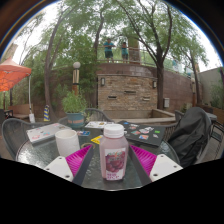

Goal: Pour water

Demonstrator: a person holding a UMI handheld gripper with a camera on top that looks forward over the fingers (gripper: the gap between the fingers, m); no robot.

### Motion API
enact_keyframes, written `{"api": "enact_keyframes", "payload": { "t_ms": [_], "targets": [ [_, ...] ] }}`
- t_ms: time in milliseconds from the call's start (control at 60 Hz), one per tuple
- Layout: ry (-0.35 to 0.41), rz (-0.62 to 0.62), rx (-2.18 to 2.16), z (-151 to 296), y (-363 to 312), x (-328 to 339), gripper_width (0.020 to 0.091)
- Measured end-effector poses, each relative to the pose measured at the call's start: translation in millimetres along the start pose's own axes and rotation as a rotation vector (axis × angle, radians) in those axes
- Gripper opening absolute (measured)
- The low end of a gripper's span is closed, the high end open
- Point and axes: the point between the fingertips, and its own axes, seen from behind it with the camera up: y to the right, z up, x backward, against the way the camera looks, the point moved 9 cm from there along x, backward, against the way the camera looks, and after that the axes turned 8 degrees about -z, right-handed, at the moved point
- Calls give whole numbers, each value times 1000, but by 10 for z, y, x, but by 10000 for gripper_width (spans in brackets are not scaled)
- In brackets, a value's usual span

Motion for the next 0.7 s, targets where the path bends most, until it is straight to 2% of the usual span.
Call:
{"api": "enact_keyframes", "payload": {
  "t_ms": [67,83,100,117,133,267,383,450,567,700],
  "targets": [
    [6,-13,-5,18,-21,-161,815],
    [6,-11,-4,22,-41,-191,776],
    [6,-16,-2,13,-72,-216,695],
    [3,-22,5,2,-77,-246,563],
    [0,-30,16,-7,-84,-269,521],
    [40,-52,42,-28,-121,-263,479],
    [35,-54,54,-26,-125,-269,427],
    [29,-80,150,24,-94,-308,427],
    [158,-145,624,396,-240,-386,424],
    [329,-116,1279,731,-803,-516,424]
  ]
}}
